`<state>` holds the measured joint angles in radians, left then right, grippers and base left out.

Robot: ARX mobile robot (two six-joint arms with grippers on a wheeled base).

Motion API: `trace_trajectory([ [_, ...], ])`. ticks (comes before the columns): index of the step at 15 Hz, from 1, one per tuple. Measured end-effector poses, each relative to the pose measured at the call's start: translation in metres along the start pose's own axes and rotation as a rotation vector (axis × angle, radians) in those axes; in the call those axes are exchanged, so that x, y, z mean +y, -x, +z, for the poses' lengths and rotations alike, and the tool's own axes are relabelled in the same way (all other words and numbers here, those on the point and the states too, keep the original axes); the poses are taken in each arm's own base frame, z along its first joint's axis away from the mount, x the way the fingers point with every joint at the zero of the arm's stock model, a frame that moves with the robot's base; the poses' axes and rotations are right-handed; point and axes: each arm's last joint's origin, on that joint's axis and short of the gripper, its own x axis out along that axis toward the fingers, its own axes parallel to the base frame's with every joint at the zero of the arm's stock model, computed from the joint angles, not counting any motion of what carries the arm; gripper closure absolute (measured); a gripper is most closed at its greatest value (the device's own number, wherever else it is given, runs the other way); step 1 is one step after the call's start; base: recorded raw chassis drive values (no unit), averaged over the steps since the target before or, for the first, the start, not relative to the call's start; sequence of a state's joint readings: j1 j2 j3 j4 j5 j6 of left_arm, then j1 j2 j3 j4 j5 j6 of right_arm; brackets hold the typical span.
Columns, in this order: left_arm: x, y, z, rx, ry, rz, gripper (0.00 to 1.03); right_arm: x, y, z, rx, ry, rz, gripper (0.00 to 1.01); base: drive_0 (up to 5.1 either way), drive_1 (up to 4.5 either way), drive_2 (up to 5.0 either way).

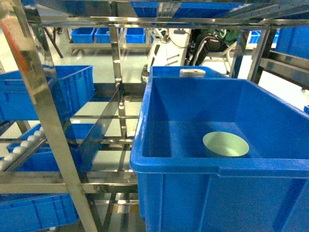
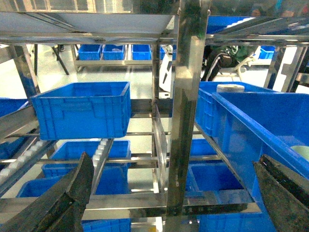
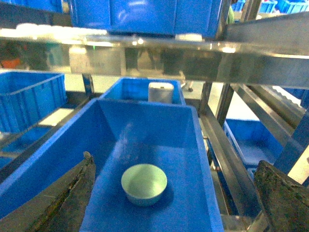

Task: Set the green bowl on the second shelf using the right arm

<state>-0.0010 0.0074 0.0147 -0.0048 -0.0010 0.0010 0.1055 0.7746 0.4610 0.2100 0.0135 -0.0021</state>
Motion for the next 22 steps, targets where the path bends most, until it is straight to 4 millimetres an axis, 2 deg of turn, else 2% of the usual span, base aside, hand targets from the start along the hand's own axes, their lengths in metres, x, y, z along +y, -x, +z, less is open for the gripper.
trace_trajectory([
  [2,0.0,0.0,0.0,0.0,0.0,0.0,0.05,0.0,0.0,0.002,-0.026,-0.006,-0.011,0.04,0.0,0.0,0.0],
  [4,0.0,0.0,0.0,0.0,0.0,0.0,0.05,0.0,0.0,0.0,-0.089,-0.008,-0.049,0.11,0.0,0.0,0.0],
  [7,0.0,0.0,0.0,0.0,0.0,0.0,0.05,-0.001,0.002,-0.009,-0.104,-0.01,-0.072,0.2,0.0,0.0,0.0],
  [10,0.0,0.0,0.0,0.0,0.0,0.0,0.05,-0.003,0.008,-0.028,-0.087,-0.01,-0.084,0.33,0.0,0.0,0.0],
  [11,0.0,0.0,0.0,0.0,0.0,0.0,0.05,-0.005,0.014,-0.037,-0.086,-0.01,-0.093,0.46,0.0,0.0,0.0],
  [14,0.0,0.0,0.0,0.0,0.0,0.002,0.05,-0.017,0.025,-0.05,-0.108,-0.012,-0.109,0.75,0.0,0.0,0.0],
  [16,0.0,0.0,0.0,0.0,0.0,0.001,0.05,-0.016,0.029,-0.06,-0.099,-0.011,-0.095,0.93,0.0,0.0,0.0],
  [17,0.0,0.0,0.0,0.0,0.0,0.001,0.05,-0.015,0.034,-0.067,-0.097,-0.009,-0.092,0.99,0.0,0.0,0.0],
  [19,0.0,0.0,0.0,0.0,0.0,0.0,0.05,-0.013,0.048,-0.086,-0.099,-0.009,-0.092,0.99,0.0,0.0,0.0],
  [22,0.0,0.0,0.0,0.0,0.0,0.0,0.05,-0.012,0.061,-0.096,-0.118,-0.008,-0.092,0.99,0.0,0.0,0.0],
])
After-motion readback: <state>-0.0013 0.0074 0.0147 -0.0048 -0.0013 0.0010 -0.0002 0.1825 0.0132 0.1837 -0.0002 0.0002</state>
